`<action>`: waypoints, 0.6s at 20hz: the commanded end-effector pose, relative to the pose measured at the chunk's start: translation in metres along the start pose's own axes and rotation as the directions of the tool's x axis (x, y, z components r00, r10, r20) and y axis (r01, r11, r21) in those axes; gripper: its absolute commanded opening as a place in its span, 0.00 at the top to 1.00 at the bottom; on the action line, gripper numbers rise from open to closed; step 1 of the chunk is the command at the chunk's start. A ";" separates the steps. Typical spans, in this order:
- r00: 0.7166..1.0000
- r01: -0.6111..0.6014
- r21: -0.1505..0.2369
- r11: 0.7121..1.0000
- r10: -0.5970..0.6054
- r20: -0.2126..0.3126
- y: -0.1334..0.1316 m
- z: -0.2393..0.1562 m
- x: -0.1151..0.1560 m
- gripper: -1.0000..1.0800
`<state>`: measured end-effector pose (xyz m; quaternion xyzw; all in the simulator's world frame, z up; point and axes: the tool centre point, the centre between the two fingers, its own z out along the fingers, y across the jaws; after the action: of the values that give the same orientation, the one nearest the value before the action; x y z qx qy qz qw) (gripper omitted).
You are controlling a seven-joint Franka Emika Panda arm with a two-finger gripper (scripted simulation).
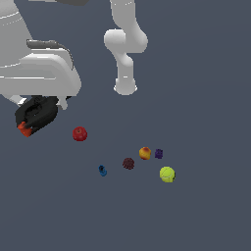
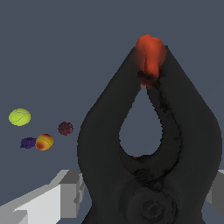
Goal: Pick up a designated object from a clutter of objects.
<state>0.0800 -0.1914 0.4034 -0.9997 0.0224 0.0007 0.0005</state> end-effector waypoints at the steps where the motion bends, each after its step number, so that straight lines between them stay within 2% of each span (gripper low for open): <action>1: 1.000 0.000 -0.001 1.000 0.000 -0.001 0.006 -0.011 0.004 1.00; 12: 1.000 0.000 -0.001 1.000 0.000 -0.001 0.018 -0.031 0.014 1.00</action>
<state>0.0921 -0.2089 0.4316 -0.9997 0.0224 0.0010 0.0002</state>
